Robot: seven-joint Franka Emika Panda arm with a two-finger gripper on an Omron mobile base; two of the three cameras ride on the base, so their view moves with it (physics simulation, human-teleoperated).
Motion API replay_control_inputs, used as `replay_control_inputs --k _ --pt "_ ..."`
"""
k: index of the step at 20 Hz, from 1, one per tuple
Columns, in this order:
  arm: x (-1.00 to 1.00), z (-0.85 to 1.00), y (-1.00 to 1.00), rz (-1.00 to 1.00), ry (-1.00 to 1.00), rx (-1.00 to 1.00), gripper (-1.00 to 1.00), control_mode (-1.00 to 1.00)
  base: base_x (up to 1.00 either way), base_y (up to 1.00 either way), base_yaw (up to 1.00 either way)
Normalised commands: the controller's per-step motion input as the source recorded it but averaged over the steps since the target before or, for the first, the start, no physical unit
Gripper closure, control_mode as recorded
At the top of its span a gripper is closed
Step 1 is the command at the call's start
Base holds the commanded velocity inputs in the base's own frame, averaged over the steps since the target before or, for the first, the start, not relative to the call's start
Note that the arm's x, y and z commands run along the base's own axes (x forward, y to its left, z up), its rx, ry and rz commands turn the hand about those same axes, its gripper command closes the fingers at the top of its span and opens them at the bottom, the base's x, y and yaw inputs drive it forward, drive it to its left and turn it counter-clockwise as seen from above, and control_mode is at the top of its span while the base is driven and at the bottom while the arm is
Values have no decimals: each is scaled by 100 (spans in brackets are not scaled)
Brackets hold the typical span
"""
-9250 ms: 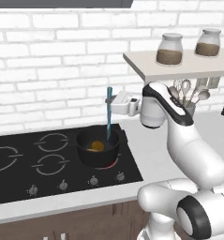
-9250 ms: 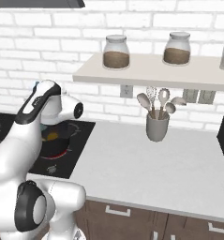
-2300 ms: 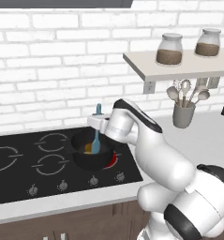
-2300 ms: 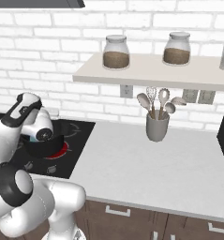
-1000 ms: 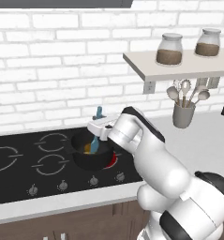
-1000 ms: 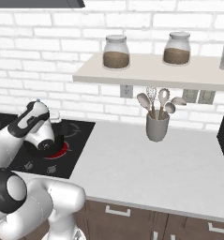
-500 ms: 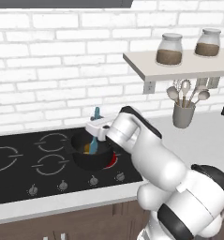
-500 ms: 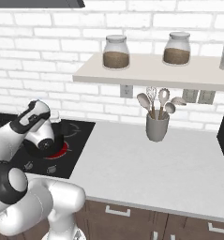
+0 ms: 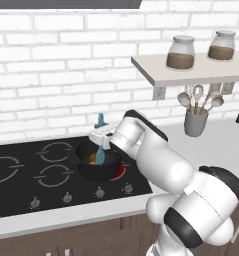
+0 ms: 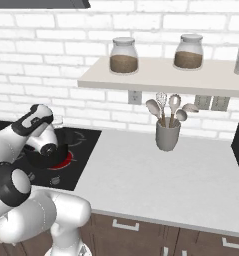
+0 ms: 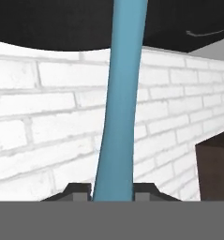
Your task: Put the potato and avocado in the pot. Retrieve the spatula and lightly stir the vegetables in the pot.
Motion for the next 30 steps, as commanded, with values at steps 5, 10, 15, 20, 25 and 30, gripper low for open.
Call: replay_control_inputs --k 5,10,15,20,25,30 --pt "0 -44 0 0 -11 -11 100 -100 0 0 0" --pt "1 -47 0 0 -23 -6 100 -100 0 0 0" --pt "3 -44 0 0 -28 -1 100 -100 0 0 0" --pt "0 1 0 0 -3 0 100 -100 0 0 0" --pt "0 24 6 0 3 0 100 -100 0 0 0" --pt "0 27 16 0 2 0 100 -100 0 0 0"
